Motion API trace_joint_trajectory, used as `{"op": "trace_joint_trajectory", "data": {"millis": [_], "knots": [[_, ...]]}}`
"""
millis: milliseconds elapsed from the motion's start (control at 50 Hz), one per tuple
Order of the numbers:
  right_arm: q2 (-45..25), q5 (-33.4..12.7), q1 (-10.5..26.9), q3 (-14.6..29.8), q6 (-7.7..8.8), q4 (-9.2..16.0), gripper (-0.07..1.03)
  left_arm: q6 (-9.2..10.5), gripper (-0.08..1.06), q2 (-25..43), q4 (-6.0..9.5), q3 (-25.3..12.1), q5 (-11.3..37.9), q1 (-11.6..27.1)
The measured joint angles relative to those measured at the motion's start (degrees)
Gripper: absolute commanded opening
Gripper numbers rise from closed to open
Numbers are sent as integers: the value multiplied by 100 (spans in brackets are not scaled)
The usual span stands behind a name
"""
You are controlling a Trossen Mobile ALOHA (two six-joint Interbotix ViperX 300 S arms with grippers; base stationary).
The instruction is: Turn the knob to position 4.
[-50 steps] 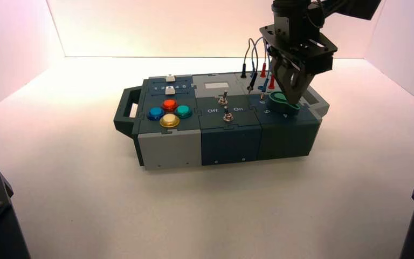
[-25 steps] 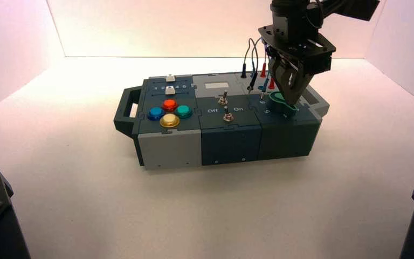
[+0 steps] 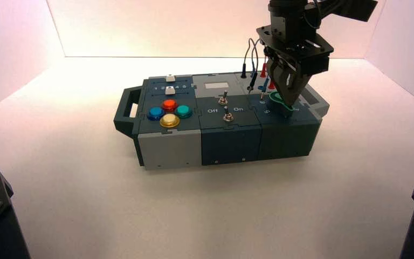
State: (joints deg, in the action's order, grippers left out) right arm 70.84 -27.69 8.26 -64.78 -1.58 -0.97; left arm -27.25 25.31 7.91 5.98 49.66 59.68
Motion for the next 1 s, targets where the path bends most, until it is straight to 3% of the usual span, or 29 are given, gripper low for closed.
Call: {"op": "trace_joint_trajectory", "data": {"millis": [1000], "knots": [[-9, 0, 0, -9, 0, 0, -2, -62, -3, -88, -35, -9, 35, 44]]}}
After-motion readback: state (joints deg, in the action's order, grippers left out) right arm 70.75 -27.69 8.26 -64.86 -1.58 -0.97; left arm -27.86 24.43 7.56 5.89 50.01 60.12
